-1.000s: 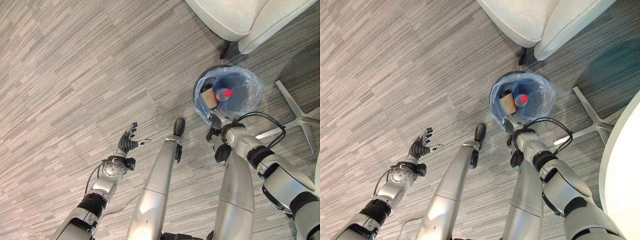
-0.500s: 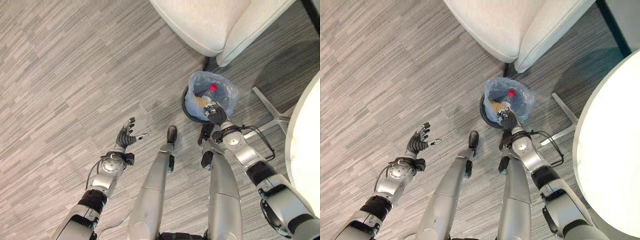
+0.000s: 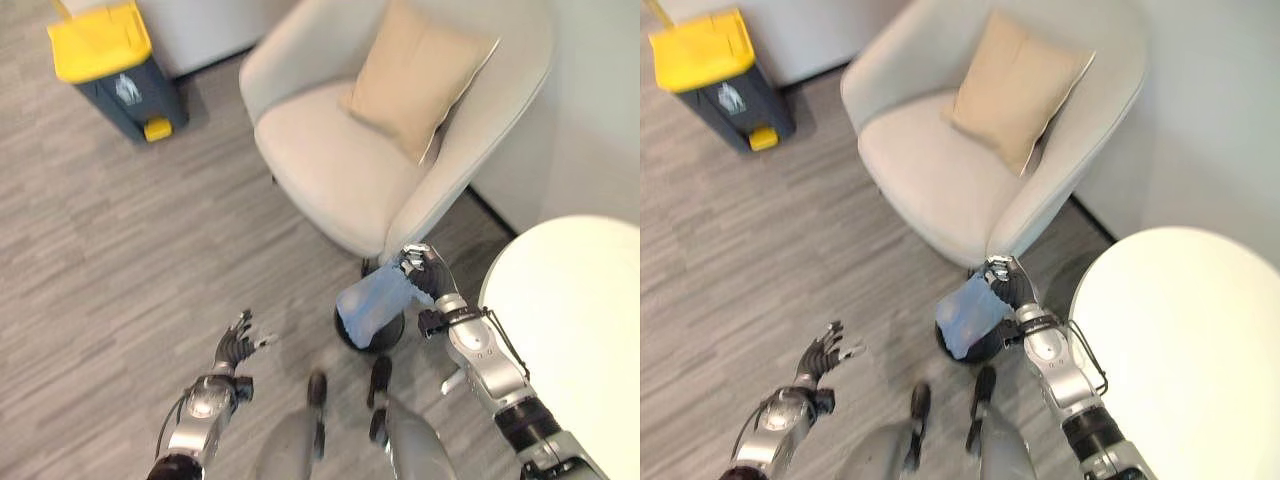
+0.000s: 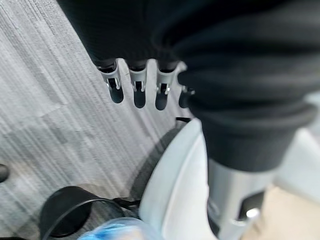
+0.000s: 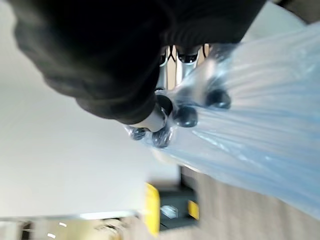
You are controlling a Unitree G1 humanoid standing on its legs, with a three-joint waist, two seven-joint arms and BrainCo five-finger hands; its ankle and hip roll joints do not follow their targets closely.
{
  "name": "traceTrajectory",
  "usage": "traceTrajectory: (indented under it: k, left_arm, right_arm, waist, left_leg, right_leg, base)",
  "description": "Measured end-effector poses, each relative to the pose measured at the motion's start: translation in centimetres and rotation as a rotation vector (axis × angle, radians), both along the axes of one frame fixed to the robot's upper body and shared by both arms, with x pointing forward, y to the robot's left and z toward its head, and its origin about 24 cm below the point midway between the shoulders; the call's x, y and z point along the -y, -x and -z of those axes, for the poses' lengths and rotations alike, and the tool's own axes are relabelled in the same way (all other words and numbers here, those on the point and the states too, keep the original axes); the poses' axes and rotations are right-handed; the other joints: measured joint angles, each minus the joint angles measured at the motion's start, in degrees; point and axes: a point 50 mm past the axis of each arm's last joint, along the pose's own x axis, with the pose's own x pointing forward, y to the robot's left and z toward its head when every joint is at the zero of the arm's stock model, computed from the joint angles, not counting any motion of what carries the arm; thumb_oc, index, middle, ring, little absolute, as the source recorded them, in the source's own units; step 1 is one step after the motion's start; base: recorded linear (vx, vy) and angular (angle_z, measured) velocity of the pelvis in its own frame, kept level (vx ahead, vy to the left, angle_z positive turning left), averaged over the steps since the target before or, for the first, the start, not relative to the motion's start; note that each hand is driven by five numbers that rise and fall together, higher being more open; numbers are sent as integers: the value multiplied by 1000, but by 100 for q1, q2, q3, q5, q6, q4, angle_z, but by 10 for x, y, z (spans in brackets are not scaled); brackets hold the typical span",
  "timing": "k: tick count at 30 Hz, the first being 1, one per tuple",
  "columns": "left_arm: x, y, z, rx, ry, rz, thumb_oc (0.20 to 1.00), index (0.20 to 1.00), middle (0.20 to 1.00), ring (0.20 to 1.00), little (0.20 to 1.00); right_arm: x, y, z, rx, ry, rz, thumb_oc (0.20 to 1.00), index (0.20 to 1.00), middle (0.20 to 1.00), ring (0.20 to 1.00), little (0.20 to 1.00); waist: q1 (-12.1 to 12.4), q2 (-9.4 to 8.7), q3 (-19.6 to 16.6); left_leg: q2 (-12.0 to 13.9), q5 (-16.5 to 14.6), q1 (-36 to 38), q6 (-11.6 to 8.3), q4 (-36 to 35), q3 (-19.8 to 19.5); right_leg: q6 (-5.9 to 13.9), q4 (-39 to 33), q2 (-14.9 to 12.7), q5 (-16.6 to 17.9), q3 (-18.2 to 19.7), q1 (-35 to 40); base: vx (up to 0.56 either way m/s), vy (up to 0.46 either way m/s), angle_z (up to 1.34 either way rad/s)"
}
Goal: Gather garbage on tea table into small bin, then transfer packed bag to large trash can.
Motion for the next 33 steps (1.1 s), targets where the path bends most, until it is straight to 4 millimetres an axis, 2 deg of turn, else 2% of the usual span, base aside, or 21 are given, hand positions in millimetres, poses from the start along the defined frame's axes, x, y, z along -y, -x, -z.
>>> traceTrajectory:
  k: [2, 6, 9, 12, 13, 14, 15, 17, 18, 19, 20, 21, 22, 24, 25, 27, 28, 29, 30, 31, 33]
  left_arm:
    - [-5, 10, 4, -31, -18, -5, 1000, 1000, 1000, 1000, 1000]
    - [-3, 16, 3, -33, -8, 19, 1000, 1000, 1000, 1000, 1000]
    - [-1, 18, 4, -39, 1, 34, 1000, 1000, 1000, 1000, 1000]
    - [1, 11, 0, -19, -2, 45, 1000, 1000, 1000, 1000, 1000]
    - [2, 5, -4, 3, -5, 55, 1000, 1000, 1000, 1000, 1000]
    - [4, -2, -8, 26, -14, 70, 1000, 1000, 1000, 1000, 1000]
    - [6, -6, -12, 47, -16, 80, 1000, 1000, 1000, 1000, 1000]
    - [7, -11, -20, 82, -19, 94, 1000, 1000, 1000, 1000, 1000]
    - [9, -15, -23, 100, -19, 99, 1000, 1000, 1000, 1000, 1000]
    - [9, -18, -27, 117, -20, 103, 1000, 1000, 1000, 1000, 1000]
    - [9, -16, -25, 112, -18, 97, 1000, 1000, 1000, 1000, 1000]
    - [13, -18, -26, 120, -2, 95, 1000, 1000, 1000, 1000, 1000]
    - [15, -10, -23, 112, 4, 101, 1000, 1000, 1000, 1000, 1000]
    - [15, -8, -22, 108, 7, 101, 1000, 1000, 1000, 1000, 1000]
    - [18, -13, -24, 120, 14, 109, 1000, 1000, 1000, 1000, 1000]
    - [19, -11, -22, 109, 17, 116, 1000, 1000, 1000, 1000, 1000]
    - [19, -12, -23, 113, 18, 119, 1000, 1000, 1000, 1000, 1000]
    - [21, -13, -24, 117, 20, 128, 1000, 1000, 1000, 1000, 1000]
    - [24, -17, -28, 132, 21, 144, 1000, 1000, 1000, 1000, 1000]
    - [26, -23, -34, 161, 22, 162, 1000, 1000, 1000, 1000, 1000]
    - [31, -30, -41, 190, 30, 196, 1000, 1000, 1000, 1000, 1000]
  right_arm:
    - [5, 0, -1, 8, -4, 8, 200, 200, 200, 200, 200]
    - [7, 6, 3, -10, -24, -3, 200, 200, 200, 200, 200]
    - [-3, 8, -6, 25, -35, -64, 200, 200, 200, 200, 200]
    - [-4, 8, -7, 30, -41, -68, 200, 200, 200, 200, 200]
    - [-3, 7, -8, 35, -40, -69, 200, 200, 200, 200, 200]
    - [-3, 6, -11, 43, -37, -72, 200, 200, 200, 200, 200]
    - [-4, 4, -13, 52, -34, -78, 200, 200, 200, 200, 200]
    - [-3, 3, -19, 73, -23, -88, 200, 200, 200, 200, 200]
    - [-1, 4, -22, 85, -15, -88, 200, 200, 200, 200, 200]
    - [-2, 3, -26, 102, -13, -95, 200, 200, 200, 200, 200]
    - [-4, 0, -30, 120, -14, -100, 200, 200, 200, 200, 200]
    - [-3, 0, -31, 122, -13, -97, 200, 200, 200, 200, 200]
    - [-5, 0, -31, 122, -11, -107, 200, 200, 200, 200, 200]
    - [-2, 0, -31, 124, -6, -91, 200, 200, 200, 200, 200]
    - [4, -1, -31, 121, 24, -77, 200, 200, 200, 200, 200]
    - [9, -1, -33, 126, 42, -73, 200, 200, 200, 200, 200]
    - [10, -1, -34, 130, 51, -71, 200, 200, 200, 200, 200]
    - [12, -1, -34, 129, 63, -71, 200, 200, 200, 200, 200]
    - [15, 1, -31, 114, 70, -66, 200, 200, 200, 200, 200]
    - [14, 2, -28, 102, 70, -67, 200, 200, 200, 200, 200]
    - [14, 4, -29, 98, 67, -71, 200, 200, 200, 200, 200]
  waist:
    - [-56, -67, -330]
    - [-57, -49, -395]
    - [-16, -33, -387]
    - [-33, -5, -333]
    - [-31, 69, -275]
    - [-25, 196, -178]
    - [8, 305, -117]
    - [146, 357, -77]
    - [156, 350, -62]
    - [248, 286, -32]
    - [369, 273, 28]
    - [396, 343, 70]
    - [536, 404, 57]
    - [521, 432, 65]
    - [424, 425, 100]
    - [514, 503, 125]
    - [514, 520, 145]
    - [496, 590, 181]
    - [385, 566, 218]
    - [345, 392, 310]
    - [266, 191, 374]
  left_leg:
    - [-1, 29, 34, 20, -115, 100]
    - [-18, 93, 469, 30, -416, 275]
    - [-37, 110, 537, 54, -423, 540]
    - [-27, 107, 437, 61, -291, 544]
    - [44, 127, 332, 118, -217, 523]
    - [155, 146, 253, 156, -152, 469]
    - [283, 207, 227, 143, -140, 417]
    - [370, 282, -43, 122, 78, 293]
    - [373, 278, -170, 107, 200, 176]
    - [366, 325, -219, 50, 205, 142]
    - [371, 369, -325, -28, 313, 86]
    - [472, 411, -366, -103, 323, 54]
    - [638, 559, -390, -319, 202, 47]
    - [777, 748, -571, -587, 154, -145]
    - [862, 888, -742, -844, 36, -267]
    - [981, 1023, -846, -826, -2, -269]
    - [1000, 1005, -970, -918, -10, -267]
    - [1044, 867, -1023, -838, -137, -227]
    - [1040, 550, -1072, -865, -232, -28]
    - [981, 328, -1064, -763, -137, 232]
    - [737, 253, -1031, -746, 533, 414]
  right_leg:
    - [54, -51, 20, -20, 103, -68]
    - [95, -263, 39, 119, 269, 258]
    - [144, -224, 55, 216, 567, 195]
    - [223, -66, 35, 198, 603, 133]
    - [426, 209, 49, 30, 714, -9]
    - [574, 819, 91, -340, 739, -194]
    - [592, 1332, 92, -645, 724, -253]
    - [819, 2396, 72, -1258, 974, -244]
    - [853, 2506, 88, -1488, 1121, -88]
    - [773, 1973, 106, -1620, 1162, 241]
    - [434, 1300, 204, -1734, 1164, 601]
    - [207, 923, 325, -1522, 1163, 743]
    - [109, 585, 566, -1313, 1137, 831]
    - [0, 467, 755, -1208, 981, 794]
    - [-208, 380, 845, -1200, 775, 714]
    - [-238, 608, 1010, -1165, 697, 505]
    - [-382, 743, 1006, -1259, 613, 354]
    - [-444, 881, 1021, -1194, 480, 245]
    - [-579, 880, 892, -1072, 271, 193]
    - [-657, 824, 643, -1019, 140, 176]
    - [-605, 639, 268, -890, 17, 274]
  base:
    - [128, 83, -25]
    - [39, 75, -24]
    - [-91, 43, -41]
    - [-190, 7, -5]
    - [-152, -24, 25]
    - [-192, -83, 27]
    - [-257, -137, 21]
    - [-183, -163, 30]
    - [-149, -198, 41]
    - [-212, -260, 35]
    - [-160, -178, 14]
    - [-293, -256, 3]
    - [-310, -230, 7]
    - [-254, -118, 55]
    - [-193, -43, 79]
    - [-229, -39, 39]
    - [-223, -28, 23]
    - [-171, -28, 63]
    - [-123, -20, 76]
    - [-98, -19, 82]
    - [-67, -2, 66]
